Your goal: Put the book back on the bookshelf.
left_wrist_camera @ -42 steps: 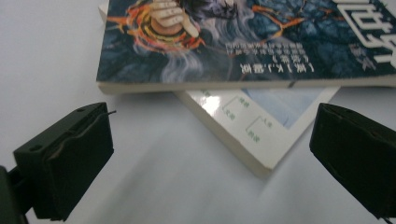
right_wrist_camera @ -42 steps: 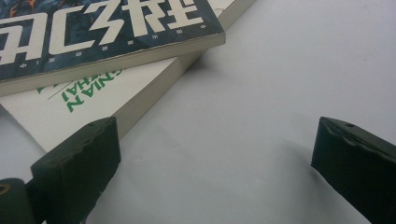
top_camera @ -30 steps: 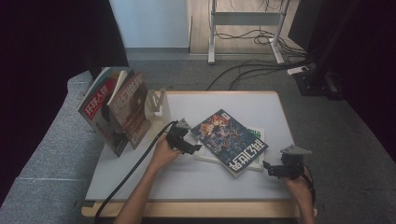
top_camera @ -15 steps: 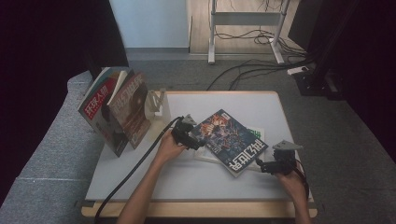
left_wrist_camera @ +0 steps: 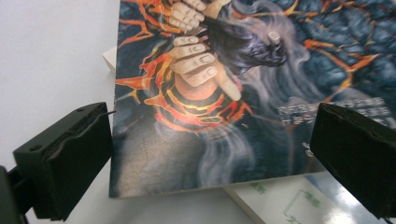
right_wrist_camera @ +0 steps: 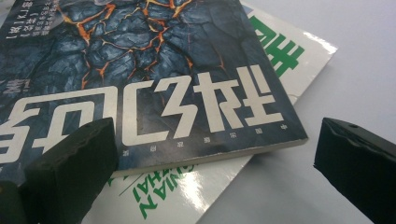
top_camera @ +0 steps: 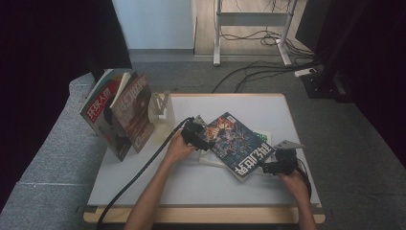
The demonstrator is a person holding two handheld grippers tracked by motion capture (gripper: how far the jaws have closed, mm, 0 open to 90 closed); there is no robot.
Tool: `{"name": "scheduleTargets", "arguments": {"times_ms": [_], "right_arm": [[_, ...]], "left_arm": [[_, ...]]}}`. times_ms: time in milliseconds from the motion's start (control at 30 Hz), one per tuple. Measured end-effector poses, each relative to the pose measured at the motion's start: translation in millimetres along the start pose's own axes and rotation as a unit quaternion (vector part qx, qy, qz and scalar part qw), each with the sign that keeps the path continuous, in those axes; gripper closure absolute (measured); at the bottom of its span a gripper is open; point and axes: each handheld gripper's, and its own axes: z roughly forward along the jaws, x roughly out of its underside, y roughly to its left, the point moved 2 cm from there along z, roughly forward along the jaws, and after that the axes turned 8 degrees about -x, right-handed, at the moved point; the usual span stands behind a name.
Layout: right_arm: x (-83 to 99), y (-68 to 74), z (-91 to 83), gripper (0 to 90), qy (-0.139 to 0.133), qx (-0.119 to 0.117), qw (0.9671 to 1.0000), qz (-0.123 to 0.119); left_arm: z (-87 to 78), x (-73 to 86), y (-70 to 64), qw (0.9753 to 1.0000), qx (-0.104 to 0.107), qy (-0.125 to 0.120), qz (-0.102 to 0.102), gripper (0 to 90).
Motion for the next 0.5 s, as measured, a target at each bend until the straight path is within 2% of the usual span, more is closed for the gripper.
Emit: {"name": "scheduleTargets", "arguments": {"times_ms": [133, 233, 333, 500], "right_arm": [[-0.8, -0.3, 3.6, 0.0, -0.001, -0.009, 0.9999, 0.006], [-1.6, -0.7, 4.5, 0.0, 0.001, -0.01, 0.9999, 0.005], [-1.2, -0.6, 4.5, 0.0, 0.001, -0.011, 0.9999, 0.005], [-1.0, -0.2, 4.6, 0.0, 0.001, -0.01, 0.9999, 0.005]], "left_arm": [[7.1, 1.0, 4.5, 0.9999, 0.004, 0.005, -0.009, 0.0], [10.0, 2.0, 7.1, 0.9996, 0.016, 0.003, -0.022, 0.0], [11.5, 1.7, 5.5, 0.9994, 0.024, 0.004, -0.026, 0.0], [10.0, 1.5, 3.8, 0.9995, 0.016, 0.009, -0.026, 0.0]]}}
